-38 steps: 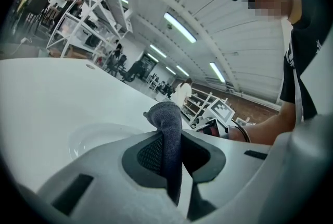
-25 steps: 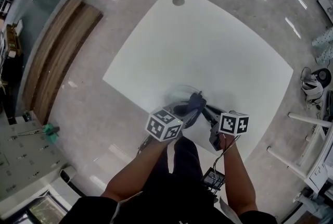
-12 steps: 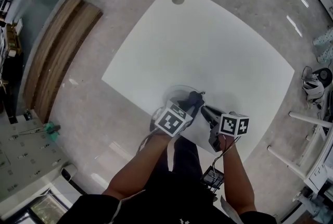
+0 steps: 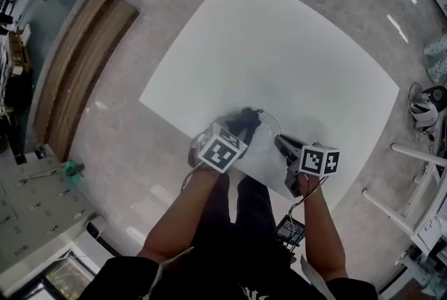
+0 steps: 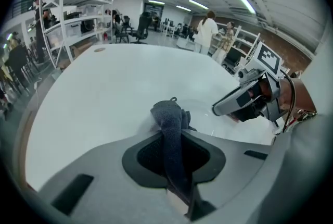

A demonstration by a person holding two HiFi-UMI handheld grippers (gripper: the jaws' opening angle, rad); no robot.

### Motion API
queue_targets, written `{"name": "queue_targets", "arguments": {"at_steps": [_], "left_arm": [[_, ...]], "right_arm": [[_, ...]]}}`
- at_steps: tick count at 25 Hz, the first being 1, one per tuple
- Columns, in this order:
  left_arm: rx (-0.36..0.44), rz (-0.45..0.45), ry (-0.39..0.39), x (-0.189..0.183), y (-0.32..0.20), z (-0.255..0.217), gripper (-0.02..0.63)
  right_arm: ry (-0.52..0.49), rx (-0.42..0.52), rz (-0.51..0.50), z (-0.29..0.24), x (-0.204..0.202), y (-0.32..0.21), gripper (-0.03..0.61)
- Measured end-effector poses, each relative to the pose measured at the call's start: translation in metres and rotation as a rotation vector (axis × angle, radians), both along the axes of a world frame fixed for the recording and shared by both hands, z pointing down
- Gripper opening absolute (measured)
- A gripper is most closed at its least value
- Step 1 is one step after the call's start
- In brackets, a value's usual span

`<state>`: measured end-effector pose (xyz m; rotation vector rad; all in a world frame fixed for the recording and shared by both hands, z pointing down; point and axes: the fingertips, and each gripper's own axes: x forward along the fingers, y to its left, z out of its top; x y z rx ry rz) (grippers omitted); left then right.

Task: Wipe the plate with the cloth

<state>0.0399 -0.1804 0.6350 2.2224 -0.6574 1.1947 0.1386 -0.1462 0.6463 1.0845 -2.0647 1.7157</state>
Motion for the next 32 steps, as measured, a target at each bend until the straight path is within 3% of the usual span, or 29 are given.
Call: {"name": "queue_targets", "arguments": {"at_steps": [10,13,18,22,26,32], "left_arm": [[0.062,-0.083,-0.030,-0.055,-0.014,-0.017,0.051],[0.059,-0.118,0.022,-0.058,-0.011,-0.030,0.051],[-0.040,-0.108,0.221,-0.005,0.011,-0.037,0.051],[-0.102,-0.026,0.294,0.054,0.034,-0.030,0.051],[-0.078,0.053,0.243,0.079,0.038,-0.022,0.051],[-0.033,0.076,0.126,0.060,0.024,-0.008,0.051]], "right_arm": [[0.008,0.005,0.006,0.000,-0.002,-0.002,0.034],[0.010,0.015,0.002,-0.001,-0.001,-0.002,0.032],[0.013,0.024,0.008,-0.004,-0.003,-0.003,0.031],[0.013,0.024,0.015,-0.005,-0.004,-0.002,0.029],[0.010,0.014,0.023,-0.003,-0.003,-0.001,0.029],[-0.001,0.003,0.032,-0.002,-0.002,0.000,0.029]]}}
